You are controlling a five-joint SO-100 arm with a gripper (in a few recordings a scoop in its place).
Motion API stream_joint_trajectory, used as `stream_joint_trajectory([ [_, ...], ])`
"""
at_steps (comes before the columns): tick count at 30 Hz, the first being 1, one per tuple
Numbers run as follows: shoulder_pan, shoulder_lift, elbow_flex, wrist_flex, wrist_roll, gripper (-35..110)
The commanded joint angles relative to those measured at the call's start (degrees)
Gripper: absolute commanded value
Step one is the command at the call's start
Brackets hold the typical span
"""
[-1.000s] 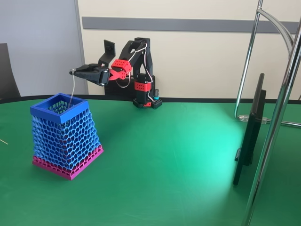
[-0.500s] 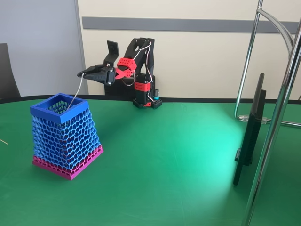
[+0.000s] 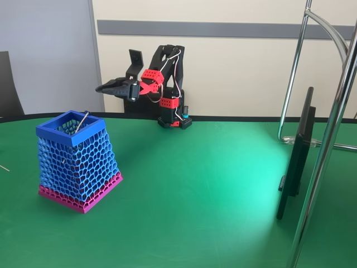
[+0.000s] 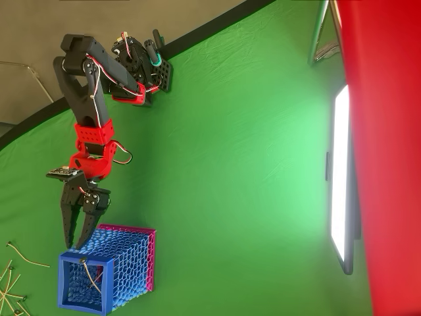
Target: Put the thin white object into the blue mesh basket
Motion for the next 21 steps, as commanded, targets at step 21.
stream_joint_trajectory([
  [21,-17.58,28.83,30.67,-1.41,29.27,0],
])
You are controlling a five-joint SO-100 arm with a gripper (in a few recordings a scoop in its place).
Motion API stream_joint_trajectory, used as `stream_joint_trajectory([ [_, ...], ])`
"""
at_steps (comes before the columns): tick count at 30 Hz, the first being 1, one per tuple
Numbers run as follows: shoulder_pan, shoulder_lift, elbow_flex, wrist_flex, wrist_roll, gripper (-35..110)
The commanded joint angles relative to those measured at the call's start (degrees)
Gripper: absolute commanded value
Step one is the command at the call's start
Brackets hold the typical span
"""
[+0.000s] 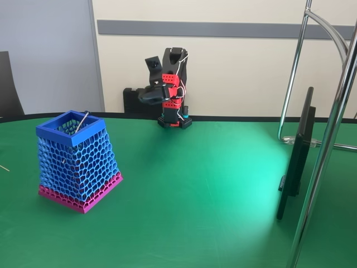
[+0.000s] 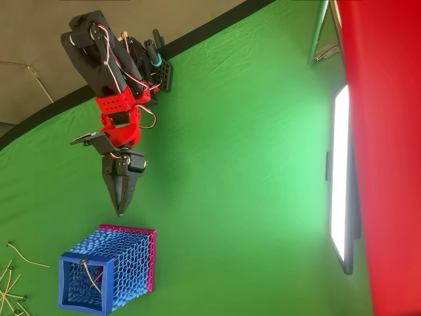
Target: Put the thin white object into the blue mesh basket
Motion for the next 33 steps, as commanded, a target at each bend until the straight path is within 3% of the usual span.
stream_joint_trajectory([
  [1,-2.02,4.83,2.2,3.52,7.29,0],
  [5,-4.39,9.93,2.99,13.45,19.42,0],
  [9,-7.21,14.5,0.88,29.79,29.53,0],
  [23,-15.21,41.92,-3.87,87.1,50.1,0],
  [29,-17.93,55.37,-0.79,101.43,56.43,0],
  [33,-17.31,57.22,0.97,103.27,60.38,0],
])
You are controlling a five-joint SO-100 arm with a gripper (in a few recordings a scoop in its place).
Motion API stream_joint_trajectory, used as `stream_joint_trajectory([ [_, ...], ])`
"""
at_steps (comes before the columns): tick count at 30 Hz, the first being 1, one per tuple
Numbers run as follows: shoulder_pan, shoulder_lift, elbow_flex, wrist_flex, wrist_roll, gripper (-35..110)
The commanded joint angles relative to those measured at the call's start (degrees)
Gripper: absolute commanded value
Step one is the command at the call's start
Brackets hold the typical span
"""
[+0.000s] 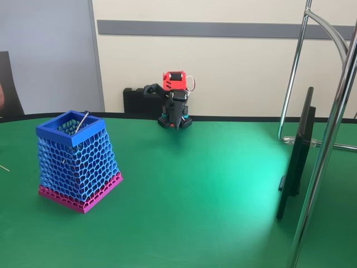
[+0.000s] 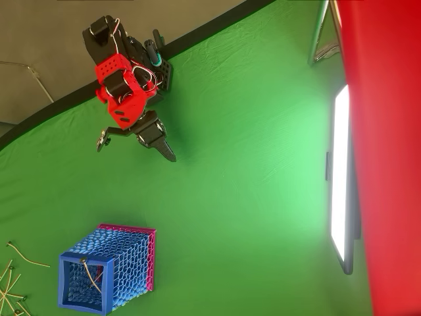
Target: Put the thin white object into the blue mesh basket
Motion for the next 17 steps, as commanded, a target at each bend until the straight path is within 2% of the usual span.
stream_joint_trajectory([
  [1,0.18,1.14,0.97,0.88,2.11,0],
  [6,1.14,1.41,3.08,1.67,6.15,0],
  [17,1.23,1.41,3.08,1.76,6.33,1],
])
